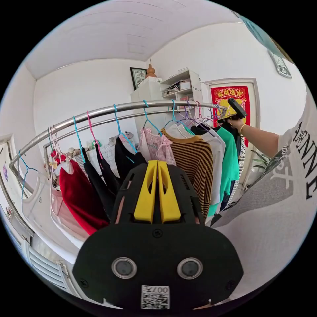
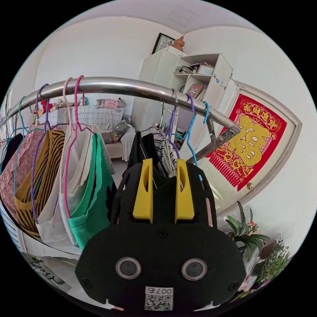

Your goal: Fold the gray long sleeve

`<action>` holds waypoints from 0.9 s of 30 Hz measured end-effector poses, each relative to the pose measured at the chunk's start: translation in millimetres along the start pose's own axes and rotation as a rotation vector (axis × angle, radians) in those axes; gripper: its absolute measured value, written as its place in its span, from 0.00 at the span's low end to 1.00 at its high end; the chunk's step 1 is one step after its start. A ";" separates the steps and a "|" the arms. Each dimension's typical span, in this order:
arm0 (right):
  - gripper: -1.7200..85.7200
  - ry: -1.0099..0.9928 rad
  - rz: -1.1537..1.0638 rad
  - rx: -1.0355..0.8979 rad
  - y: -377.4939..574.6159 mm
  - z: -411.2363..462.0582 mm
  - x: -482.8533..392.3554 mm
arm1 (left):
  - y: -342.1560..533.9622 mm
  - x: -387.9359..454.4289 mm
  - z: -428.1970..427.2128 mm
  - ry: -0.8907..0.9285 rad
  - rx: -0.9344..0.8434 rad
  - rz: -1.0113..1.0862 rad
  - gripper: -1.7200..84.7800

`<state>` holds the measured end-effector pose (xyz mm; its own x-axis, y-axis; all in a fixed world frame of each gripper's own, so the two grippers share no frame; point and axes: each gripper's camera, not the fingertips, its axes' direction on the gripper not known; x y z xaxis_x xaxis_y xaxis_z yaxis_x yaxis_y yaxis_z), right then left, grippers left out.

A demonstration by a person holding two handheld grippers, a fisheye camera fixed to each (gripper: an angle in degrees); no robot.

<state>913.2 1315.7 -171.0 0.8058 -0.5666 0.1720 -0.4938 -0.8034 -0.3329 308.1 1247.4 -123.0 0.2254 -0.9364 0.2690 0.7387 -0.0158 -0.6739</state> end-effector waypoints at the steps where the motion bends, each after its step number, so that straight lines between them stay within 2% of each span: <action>1: 0.06 0.014 0.009 -0.010 -4.3 9.0 -5.9 | -2.7 3.7 3.6 0.011 -0.030 -0.010 0.01; 4: 0.04 0.079 -0.009 0.027 -7.6 19.8 -21.3 | -10.0 7.7 10.1 0.035 -0.100 -0.050 0.01; 8: 0.02 -0.046 -0.057 0.008 -24.7 10.0 -35.0 | -23.3 14.3 12.0 0.028 -0.140 -0.057 0.01; 12: 0.02 -0.009 -0.227 0.031 -62.4 -1.4 -81.8 | -46.3 25.8 19.1 0.065 -0.169 -0.035 0.01; 17: 0.02 -0.132 -0.317 -0.070 -103.1 26.0 -120.7 | -80.3 44.7 26.7 0.143 -0.167 0.010 0.01; 23: 0.02 -0.233 -0.245 -0.062 -41.7 30.3 -120.4 | -119.0 68.6 36.3 0.249 -0.161 0.070 0.01; 27: 0.02 -0.262 -0.129 0.031 40.7 -11.8 -97.4 | -145.8 91.3 50.1 0.386 -0.150 0.130 0.01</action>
<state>810.8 1336.0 -190.3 0.9201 -0.3905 -0.0295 -0.3751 -0.8574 -0.3524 252.7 1181.8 34.3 0.0354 -0.9960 -0.0821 0.6134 0.0865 -0.7851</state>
